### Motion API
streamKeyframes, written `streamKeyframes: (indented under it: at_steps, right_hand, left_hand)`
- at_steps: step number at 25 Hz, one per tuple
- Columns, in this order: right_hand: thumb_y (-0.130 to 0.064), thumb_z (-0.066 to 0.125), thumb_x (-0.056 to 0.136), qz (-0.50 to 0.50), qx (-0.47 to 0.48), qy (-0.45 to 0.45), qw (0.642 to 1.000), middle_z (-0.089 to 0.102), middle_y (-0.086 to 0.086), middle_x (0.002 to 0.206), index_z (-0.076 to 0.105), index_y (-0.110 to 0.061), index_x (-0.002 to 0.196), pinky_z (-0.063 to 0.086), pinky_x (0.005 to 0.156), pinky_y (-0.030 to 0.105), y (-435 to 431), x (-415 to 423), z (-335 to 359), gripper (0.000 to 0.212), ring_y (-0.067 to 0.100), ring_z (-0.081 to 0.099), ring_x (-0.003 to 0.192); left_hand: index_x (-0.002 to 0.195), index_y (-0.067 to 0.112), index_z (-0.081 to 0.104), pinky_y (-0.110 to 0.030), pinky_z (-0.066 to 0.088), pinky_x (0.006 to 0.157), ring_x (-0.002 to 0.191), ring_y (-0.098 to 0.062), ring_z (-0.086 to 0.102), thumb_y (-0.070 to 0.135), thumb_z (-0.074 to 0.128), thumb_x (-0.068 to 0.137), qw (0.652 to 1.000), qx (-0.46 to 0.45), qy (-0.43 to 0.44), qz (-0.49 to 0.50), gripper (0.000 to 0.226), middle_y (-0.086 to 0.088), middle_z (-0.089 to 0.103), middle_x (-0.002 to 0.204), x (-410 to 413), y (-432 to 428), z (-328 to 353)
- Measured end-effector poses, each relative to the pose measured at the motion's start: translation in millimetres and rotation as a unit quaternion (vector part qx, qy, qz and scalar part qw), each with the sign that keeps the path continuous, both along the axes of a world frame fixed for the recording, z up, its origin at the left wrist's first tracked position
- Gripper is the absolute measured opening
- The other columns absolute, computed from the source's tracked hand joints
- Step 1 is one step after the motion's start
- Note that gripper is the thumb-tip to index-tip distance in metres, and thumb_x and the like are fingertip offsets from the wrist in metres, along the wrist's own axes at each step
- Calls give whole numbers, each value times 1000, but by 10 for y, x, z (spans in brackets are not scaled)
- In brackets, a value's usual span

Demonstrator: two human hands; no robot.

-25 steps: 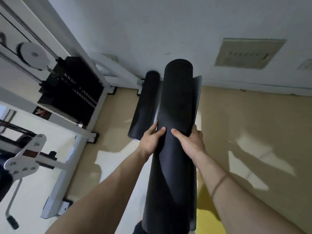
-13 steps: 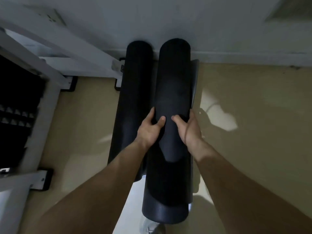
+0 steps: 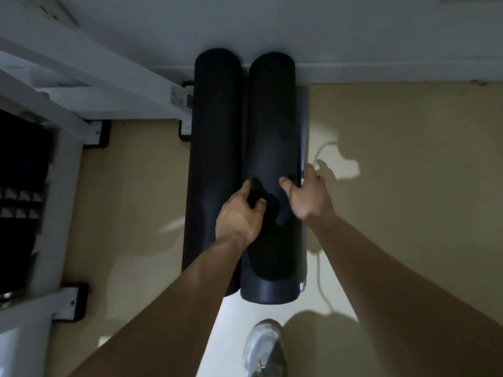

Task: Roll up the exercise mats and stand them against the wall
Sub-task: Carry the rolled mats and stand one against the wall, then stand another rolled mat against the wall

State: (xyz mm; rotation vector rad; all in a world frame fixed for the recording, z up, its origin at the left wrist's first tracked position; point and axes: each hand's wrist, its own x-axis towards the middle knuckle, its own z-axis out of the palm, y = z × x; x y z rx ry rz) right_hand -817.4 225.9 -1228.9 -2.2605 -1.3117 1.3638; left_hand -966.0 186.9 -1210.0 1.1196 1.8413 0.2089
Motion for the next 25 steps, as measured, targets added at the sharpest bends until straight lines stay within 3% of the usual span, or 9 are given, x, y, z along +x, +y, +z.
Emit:
streamKeyframes:
  at_steps: [3,7,12,14,18,21,25]
  right_hand:
    - [-49,55,102,79,-6,-57,995,37,18,157,30,-14,159,36,114,44,-398,143,826,72,40,43,142]
    - [-45,55,102,152,15,-117,981,40,16,149,34,-14,155,42,106,42,-1098,611,2014,65,39,47,135]
    - [-47,53,100,169,59,-176,968,40,14,150,33,-18,158,43,107,42,-2572,1586,3466,68,35,45,135]
    - [-46,53,101,144,53,-191,970,39,12,149,34,-18,157,42,109,42,-3279,2095,3879,65,34,44,135]
    - [-44,55,101,13,18,-197,980,40,11,150,38,-19,154,42,108,42,-4693,2993,4302,62,34,44,136]
    - [-45,56,100,-89,-14,-216,972,40,14,151,39,-18,154,42,108,43,-5937,3594,4367,63,37,45,137]
    - [-47,55,102,-191,-64,-207,957,34,16,156,32,-16,158,42,112,43,-7694,4093,4326,68,37,44,140]
  left_hand:
    - [158,25,31,-34,37,112,140,-27,46,43,56,100,999,-35,26,-6,66,-4,48,155,-4,-404,739]
    - [155,21,39,-34,40,107,136,-30,49,45,54,99,999,-13,48,-15,62,-6,52,152,282,-953,1825]
    - [148,21,47,-39,42,111,134,-30,52,41,55,99,996,40,21,-73,54,-8,54,149,1120,-2156,3135]
    - [138,22,54,-40,42,107,131,-30,54,38,55,98,993,49,18,-108,43,-9,58,145,1505,-2679,3520]
    - [150,21,46,-34,42,102,132,-26,52,39,54,97,977,44,29,-206,57,-4,55,148,2241,-3599,3906]
    - [151,23,45,-35,42,108,134,-23,52,41,58,97,957,30,7,-290,58,-2,53,150,2874,-4476,3963]
    - [152,24,43,-32,43,101,130,-26,54,40,56,99,914,25,7,-405,57,-1,57,146,3596,-5678,3935]
